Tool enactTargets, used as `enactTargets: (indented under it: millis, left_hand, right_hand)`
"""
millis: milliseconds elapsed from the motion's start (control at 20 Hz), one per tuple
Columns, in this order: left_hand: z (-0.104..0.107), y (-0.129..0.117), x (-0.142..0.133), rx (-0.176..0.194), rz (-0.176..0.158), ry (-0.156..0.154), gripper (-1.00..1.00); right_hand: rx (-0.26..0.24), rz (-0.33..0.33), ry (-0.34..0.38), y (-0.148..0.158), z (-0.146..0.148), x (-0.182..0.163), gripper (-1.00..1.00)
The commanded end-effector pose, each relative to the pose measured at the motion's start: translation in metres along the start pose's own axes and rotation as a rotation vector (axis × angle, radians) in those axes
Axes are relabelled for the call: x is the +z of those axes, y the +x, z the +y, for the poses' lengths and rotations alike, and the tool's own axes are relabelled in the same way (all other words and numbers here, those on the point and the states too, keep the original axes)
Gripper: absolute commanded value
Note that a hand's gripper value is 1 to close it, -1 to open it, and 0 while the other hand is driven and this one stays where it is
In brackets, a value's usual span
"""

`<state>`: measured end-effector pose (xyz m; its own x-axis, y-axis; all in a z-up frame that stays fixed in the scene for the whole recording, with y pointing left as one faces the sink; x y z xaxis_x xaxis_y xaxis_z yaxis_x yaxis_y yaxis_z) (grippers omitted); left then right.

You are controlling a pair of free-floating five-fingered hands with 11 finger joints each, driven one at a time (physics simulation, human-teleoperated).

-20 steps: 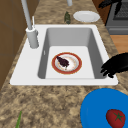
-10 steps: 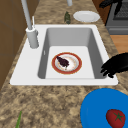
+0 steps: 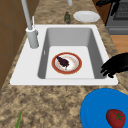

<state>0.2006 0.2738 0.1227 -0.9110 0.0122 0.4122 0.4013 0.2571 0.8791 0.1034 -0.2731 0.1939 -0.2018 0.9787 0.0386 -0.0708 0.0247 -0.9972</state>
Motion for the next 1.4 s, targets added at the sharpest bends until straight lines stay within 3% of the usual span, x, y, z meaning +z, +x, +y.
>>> enactTargets:
  millis: [0, 600, 1350]
  left_hand:
    - [0.000, 0.000, 0.000, 0.000, 0.000, 0.000, 0.00]
    - [0.000, 0.000, 0.000, 0.000, 0.000, 0.000, 0.00]
    - [0.000, 0.000, 0.000, 0.000, 0.000, 0.000, 0.00]
  right_hand:
    - [0.010, -0.001, -0.050, 0.017, -0.005, -0.028, -1.00]
    - [0.015, 0.010, -0.099, 0.049, -0.036, -0.121, -1.00]
    - [0.008, 0.011, -0.072, 0.070, -0.098, -0.234, -1.00]
